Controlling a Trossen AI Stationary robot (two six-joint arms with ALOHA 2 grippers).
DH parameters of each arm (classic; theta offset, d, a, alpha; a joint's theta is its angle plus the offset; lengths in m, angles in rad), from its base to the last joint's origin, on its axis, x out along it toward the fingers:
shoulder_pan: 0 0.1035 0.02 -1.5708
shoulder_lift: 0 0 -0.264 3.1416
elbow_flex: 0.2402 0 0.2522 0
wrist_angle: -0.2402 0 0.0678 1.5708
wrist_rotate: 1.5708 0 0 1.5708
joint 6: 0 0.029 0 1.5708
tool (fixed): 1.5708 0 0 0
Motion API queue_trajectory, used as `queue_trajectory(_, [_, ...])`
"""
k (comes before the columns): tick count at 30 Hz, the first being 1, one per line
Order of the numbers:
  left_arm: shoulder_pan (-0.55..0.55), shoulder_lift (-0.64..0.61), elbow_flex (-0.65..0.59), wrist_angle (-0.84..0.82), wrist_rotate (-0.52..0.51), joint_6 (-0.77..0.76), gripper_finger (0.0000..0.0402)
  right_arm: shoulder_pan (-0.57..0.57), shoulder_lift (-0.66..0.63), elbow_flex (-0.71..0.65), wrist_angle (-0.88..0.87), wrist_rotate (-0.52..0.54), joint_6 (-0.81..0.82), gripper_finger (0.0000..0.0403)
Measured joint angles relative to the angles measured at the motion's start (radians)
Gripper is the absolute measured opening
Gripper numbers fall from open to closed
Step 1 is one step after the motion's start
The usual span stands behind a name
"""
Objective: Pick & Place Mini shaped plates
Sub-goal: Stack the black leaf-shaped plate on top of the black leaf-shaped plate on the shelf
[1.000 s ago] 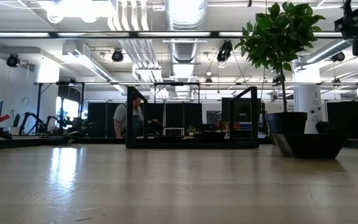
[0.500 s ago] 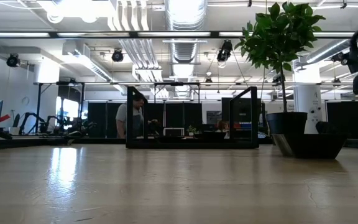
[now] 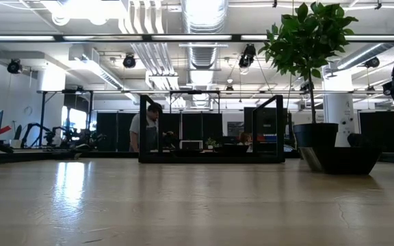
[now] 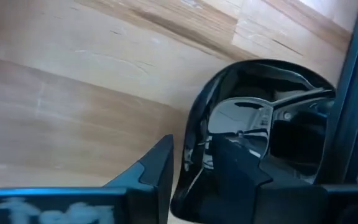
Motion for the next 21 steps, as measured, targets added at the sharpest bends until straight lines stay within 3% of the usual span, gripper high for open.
queue_trajectory(6, [0.0, 0.0, 0.0, 0.0, 0.0, -0.001, 0.0083, 0.0, 0.0, -0.006, -0.003, -0.001, -0.059, 0.0021])
queue_trajectory(12, [0.0, 0.0, 0.0, 0.0, 0.0, -0.002, 0.0083, 0.002, 0.0, 0.04, -0.066, -0.001, -0.133, 0.0009])
queue_trajectory(21, [0.0, 0.0, 0.0, 0.0, 0.0, -0.023, 0.0083, 0.006, 0.0, 0.245, -0.303, 0.011, -0.244, 0.0008])
